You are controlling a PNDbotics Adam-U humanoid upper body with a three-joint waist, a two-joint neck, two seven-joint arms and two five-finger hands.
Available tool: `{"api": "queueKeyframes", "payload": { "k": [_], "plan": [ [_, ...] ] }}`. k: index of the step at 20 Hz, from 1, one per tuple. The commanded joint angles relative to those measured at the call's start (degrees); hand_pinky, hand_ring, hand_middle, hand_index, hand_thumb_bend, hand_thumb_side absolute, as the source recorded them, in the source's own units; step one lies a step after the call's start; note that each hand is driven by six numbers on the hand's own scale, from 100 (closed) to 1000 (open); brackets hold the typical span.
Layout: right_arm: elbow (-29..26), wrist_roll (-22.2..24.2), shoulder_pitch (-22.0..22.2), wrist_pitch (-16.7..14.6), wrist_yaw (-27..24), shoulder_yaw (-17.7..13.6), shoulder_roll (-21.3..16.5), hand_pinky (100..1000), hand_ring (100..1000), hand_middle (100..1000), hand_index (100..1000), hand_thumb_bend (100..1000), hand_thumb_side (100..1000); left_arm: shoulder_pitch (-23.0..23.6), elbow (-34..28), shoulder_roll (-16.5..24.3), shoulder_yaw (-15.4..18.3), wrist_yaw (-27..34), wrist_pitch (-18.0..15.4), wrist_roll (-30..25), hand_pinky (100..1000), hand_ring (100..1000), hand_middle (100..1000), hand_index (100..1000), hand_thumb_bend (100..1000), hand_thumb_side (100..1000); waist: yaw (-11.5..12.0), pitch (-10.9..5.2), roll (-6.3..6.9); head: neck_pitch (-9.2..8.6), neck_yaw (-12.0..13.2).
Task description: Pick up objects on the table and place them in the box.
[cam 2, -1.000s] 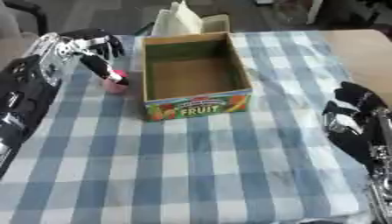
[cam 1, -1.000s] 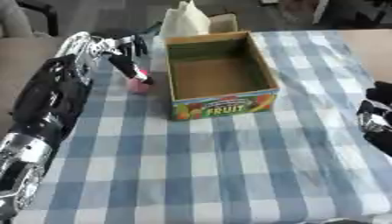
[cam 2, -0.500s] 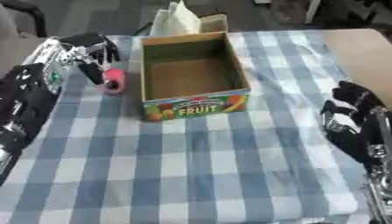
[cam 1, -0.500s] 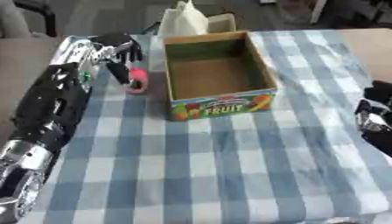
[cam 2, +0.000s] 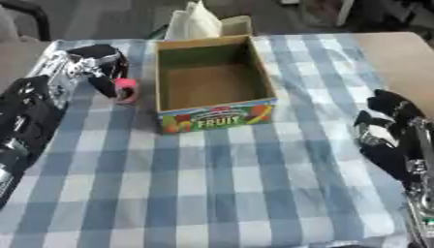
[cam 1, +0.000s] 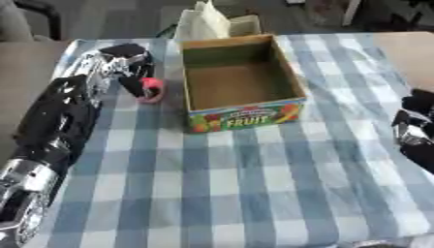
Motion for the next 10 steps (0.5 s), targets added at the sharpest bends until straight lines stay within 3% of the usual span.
{"api": "queueKeyframes", "payload": {
  "k": [1,10],
  "plan": [
    [-0.8,-0.1,-0.6,-0.1,-0.2,-0.4,-1.0,734,820,725,828,100,100,-1.1,-2.0,1.7,0.4,0.5,0.3,2.4,429,169,135,260,222,169,0.1,-0.75,-0.18,-0.51,-0.2],
    [-0.7,-0.2,-0.5,-0.1,-0.2,-0.5,-1.2,734,820,725,828,100,100,-2.4,-8.9,4.0,-0.3,6.7,-1.3,4.4,430,147,104,237,167,158,0.4,-1.00,-0.16,-0.52,-0.6]
  ]
}}
